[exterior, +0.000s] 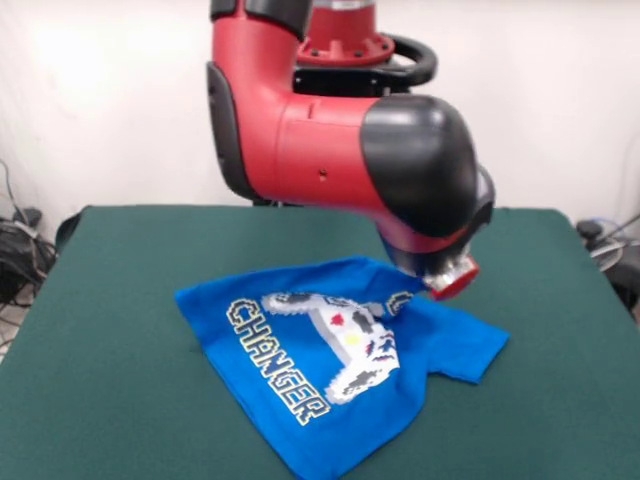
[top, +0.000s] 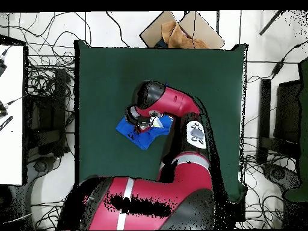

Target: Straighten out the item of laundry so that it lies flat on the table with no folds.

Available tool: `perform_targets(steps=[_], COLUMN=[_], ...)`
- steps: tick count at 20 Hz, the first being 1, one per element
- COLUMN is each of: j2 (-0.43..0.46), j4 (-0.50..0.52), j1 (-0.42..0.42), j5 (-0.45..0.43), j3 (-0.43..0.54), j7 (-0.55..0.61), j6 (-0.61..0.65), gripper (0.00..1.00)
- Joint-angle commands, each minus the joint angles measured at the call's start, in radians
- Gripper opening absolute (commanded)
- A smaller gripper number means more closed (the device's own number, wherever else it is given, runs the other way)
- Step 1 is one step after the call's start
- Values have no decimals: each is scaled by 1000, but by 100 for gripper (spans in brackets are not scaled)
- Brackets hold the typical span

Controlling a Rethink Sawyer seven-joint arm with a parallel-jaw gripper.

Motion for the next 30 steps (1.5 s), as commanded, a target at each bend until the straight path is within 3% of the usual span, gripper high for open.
perform_targets(steps=[1, 6, 12, 15, 18, 19, 22, 30], j2=[85, 153, 266, 269, 193, 168, 133, -84], j4=[-89, -179, -325, -312, -203, -167, -125, 29], j1=[35, 66, 94, 91, 75, 62, 40, -30], j5=[-39, -64, -165, -191, -199, -201, -193, -121], j3=[49, -6, -98, -110, -80, -62, -32, 47], j7=[65, 117, 145, 135, 73, 36, -16, -99], j6=[-114, -128, -272, -374, -422, -437, -414, -273], gripper=[0, 0, 0, 0, 0, 100, 100, 100])
